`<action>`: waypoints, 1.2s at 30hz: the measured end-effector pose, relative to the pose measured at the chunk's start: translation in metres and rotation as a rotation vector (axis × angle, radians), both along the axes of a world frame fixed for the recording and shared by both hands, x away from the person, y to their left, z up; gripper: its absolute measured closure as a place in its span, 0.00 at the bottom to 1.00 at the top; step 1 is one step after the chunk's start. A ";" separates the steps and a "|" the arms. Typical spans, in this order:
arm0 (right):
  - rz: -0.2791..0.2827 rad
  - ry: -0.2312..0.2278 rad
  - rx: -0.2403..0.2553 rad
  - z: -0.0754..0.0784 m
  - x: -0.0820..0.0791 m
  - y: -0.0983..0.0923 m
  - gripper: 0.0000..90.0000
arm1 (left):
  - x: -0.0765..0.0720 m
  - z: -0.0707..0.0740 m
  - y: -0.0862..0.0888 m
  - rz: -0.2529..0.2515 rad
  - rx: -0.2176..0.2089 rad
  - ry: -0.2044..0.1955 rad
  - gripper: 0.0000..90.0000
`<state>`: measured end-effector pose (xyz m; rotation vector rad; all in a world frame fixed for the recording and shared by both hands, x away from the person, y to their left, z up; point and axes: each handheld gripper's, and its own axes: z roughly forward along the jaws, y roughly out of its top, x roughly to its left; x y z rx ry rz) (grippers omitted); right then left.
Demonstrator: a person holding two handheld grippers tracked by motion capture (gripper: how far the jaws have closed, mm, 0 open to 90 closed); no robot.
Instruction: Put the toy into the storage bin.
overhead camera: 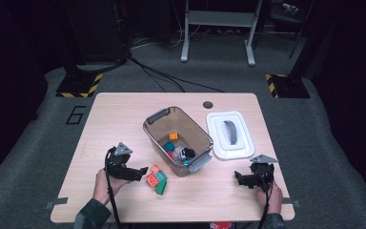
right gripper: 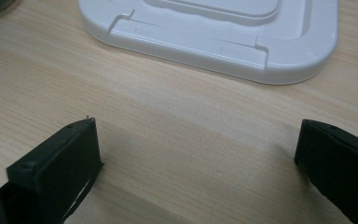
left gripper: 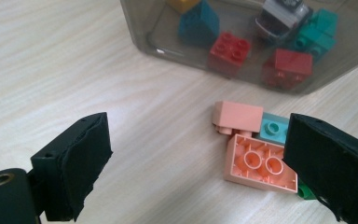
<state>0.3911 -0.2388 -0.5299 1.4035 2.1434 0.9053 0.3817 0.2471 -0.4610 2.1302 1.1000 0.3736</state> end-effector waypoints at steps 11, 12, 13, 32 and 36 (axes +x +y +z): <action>-0.001 0.001 0.001 0.000 0.000 0.000 0.00 | -0.004 -0.034 -0.021 0.015 0.054 0.041 0.09; 0.000 0.000 0.000 0.000 0.000 0.000 0.00 | -0.005 -0.037 -0.022 0.022 0.055 0.044 0.10; -0.001 -0.001 0.000 0.000 0.000 0.000 0.00 | -0.005 -0.039 -0.021 0.019 0.059 0.050 0.11; -0.001 -0.001 0.001 0.000 0.000 0.000 0.00 | -0.003 -0.028 0.012 0.120 0.092 0.038 0.13; -0.002 -0.002 -0.002 0.000 0.000 0.000 0.00 | 0.001 -0.029 -0.002 0.112 0.091 0.028 0.12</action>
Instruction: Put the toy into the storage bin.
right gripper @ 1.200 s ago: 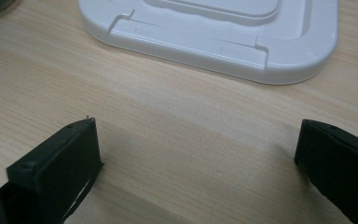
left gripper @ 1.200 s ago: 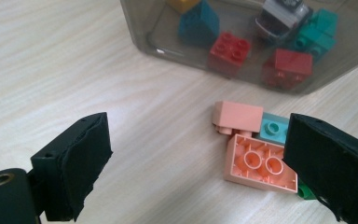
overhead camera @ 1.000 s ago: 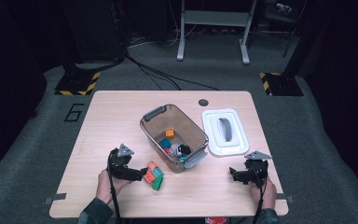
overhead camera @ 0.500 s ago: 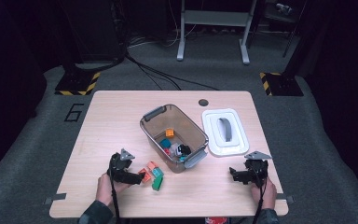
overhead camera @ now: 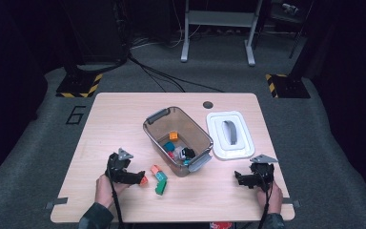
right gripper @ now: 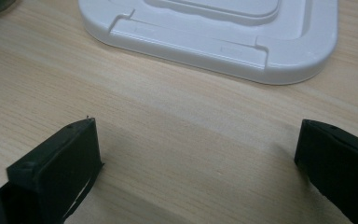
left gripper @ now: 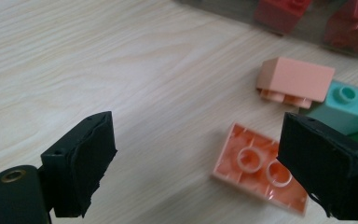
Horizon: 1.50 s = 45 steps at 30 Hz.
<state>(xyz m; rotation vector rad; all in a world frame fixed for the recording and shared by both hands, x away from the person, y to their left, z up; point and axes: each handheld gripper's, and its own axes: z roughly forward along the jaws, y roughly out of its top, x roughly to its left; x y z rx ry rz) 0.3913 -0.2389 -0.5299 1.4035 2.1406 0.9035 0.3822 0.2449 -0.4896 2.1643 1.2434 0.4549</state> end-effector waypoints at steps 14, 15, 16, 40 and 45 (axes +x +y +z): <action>0.002 0.001 0.002 0.000 0.000 0.000 0.00 | -0.006 -0.010 -0.007 -0.016 0.105 0.036 0.14; 0.002 0.002 0.002 0.000 0.000 0.000 0.00 | -0.008 -0.010 -0.003 -0.009 0.110 0.039 0.14; 0.001 0.001 0.002 0.000 0.000 0.000 0.00 | -0.010 -0.009 0.001 -0.007 0.119 0.050 0.14; 0.002 0.001 0.001 0.000 0.000 0.000 0.00 | -0.007 -0.013 0.006 -0.057 0.022 0.056 0.66; -0.001 0.002 0.003 0.000 0.000 0.000 0.00 | -0.007 -0.010 0.008 -0.058 0.014 0.052 0.66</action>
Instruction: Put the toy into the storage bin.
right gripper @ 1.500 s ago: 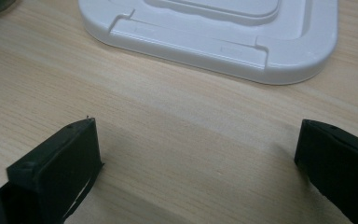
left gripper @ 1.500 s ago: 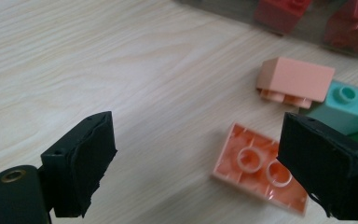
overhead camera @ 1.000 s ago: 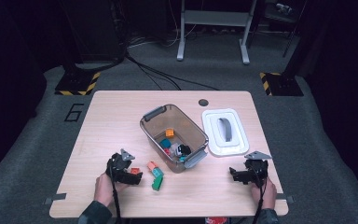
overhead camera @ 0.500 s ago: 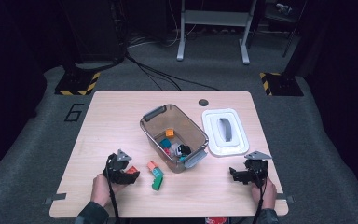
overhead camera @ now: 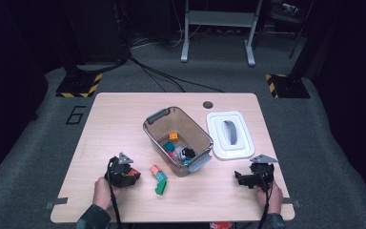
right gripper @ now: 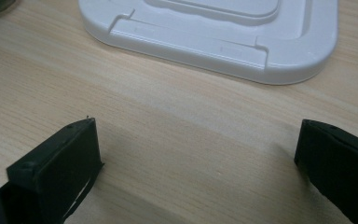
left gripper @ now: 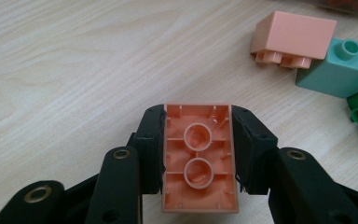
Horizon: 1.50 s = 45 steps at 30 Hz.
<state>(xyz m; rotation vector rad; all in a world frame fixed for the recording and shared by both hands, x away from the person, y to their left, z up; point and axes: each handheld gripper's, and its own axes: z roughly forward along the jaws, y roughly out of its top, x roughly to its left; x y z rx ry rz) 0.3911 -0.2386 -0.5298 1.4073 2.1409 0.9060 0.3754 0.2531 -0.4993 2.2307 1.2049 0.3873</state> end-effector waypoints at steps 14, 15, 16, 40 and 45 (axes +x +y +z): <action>0.002 -0.001 -0.001 0.000 0.000 0.000 0.00 | 0.008 0.022 0.003 -0.010 -0.006 -0.039 0.66; 0.000 -0.001 0.000 0.000 0.000 0.000 0.00 | 0.009 0.024 0.003 -0.007 -0.008 -0.040 0.66; 0.003 0.001 -0.001 0.000 0.000 0.000 0.00 | 0.010 0.027 0.003 -0.014 -0.001 -0.043 0.66; 0.004 -0.002 -0.003 0.000 0.000 0.000 0.00 | 0.039 0.078 0.003 -0.042 0.003 -0.079 0.66; 0.004 -0.002 -0.003 0.000 0.000 0.000 0.00 | 0.046 0.088 0.004 -0.047 0.005 -0.088 0.66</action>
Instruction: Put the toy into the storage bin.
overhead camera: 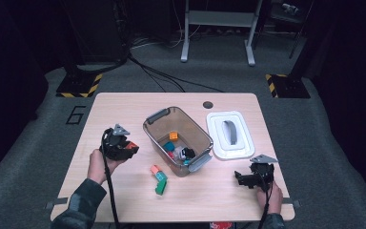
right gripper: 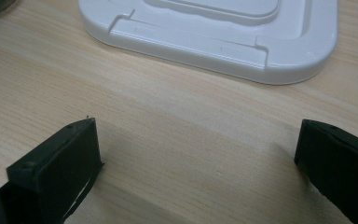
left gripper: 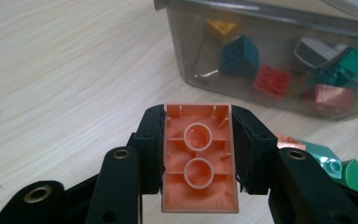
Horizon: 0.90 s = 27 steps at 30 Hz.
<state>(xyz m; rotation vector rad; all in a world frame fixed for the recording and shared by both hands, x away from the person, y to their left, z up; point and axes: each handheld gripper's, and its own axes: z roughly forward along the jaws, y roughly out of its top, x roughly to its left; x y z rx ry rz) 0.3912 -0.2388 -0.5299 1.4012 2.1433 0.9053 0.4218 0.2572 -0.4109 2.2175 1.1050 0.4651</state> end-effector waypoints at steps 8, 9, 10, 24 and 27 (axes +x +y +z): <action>0.000 0.000 0.000 0.000 0.000 0.000 0.00 | 0.010 0.020 0.000 0.001 0.002 -0.036 0.66; 0.000 0.000 0.000 0.000 0.000 0.000 0.00 | 0.011 0.023 0.001 0.003 0.002 -0.041 0.66; 0.000 0.000 0.000 0.000 0.000 0.000 0.00 | 0.011 0.025 0.000 0.006 0.005 -0.046 0.66; -0.004 0.002 0.003 0.000 0.000 0.000 0.00 | 0.030 0.060 -0.012 -0.003 -0.010 -0.114 0.66; -0.002 0.001 0.001 0.000 0.000 0.000 0.00 | 0.034 0.064 -0.018 -0.010 -0.009 -0.119 0.66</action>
